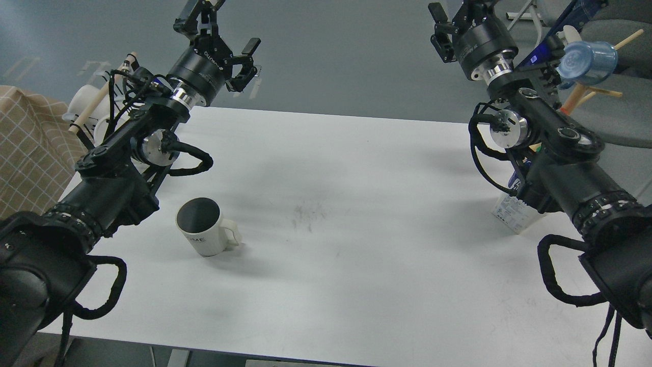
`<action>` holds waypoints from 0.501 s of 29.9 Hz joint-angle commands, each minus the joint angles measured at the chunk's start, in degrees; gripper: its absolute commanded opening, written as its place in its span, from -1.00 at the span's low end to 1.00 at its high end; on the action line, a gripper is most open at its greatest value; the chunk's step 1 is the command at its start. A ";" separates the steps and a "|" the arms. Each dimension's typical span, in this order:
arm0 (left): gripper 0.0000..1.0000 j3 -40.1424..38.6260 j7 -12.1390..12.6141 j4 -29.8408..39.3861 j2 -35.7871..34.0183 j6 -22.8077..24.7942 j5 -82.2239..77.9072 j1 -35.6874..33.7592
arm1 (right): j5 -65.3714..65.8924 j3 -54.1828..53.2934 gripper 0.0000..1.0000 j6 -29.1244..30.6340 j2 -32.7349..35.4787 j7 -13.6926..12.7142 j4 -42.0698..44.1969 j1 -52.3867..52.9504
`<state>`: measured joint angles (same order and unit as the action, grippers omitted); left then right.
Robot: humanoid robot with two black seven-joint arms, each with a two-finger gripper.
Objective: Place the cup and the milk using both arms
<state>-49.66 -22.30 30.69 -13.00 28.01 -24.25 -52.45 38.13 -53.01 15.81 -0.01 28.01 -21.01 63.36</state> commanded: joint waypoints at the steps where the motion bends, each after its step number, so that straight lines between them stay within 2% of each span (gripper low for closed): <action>1: 0.98 0.00 1.12 -0.10 0.08 -0.01 0.08 -0.11 | 0.02 0.01 1.00 0.01 0.01 -0.01 0.01 0.10; 15: 0.98 0.09 1.91 -0.45 -0.62 -0.01 -0.45 0.07 | 0.02 0.18 1.00 0.36 0.01 -0.01 0.01 -0.17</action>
<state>-49.57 -20.64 30.15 -13.45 28.01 -24.67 -52.53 38.15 -52.91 16.06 0.00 28.01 -20.94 63.40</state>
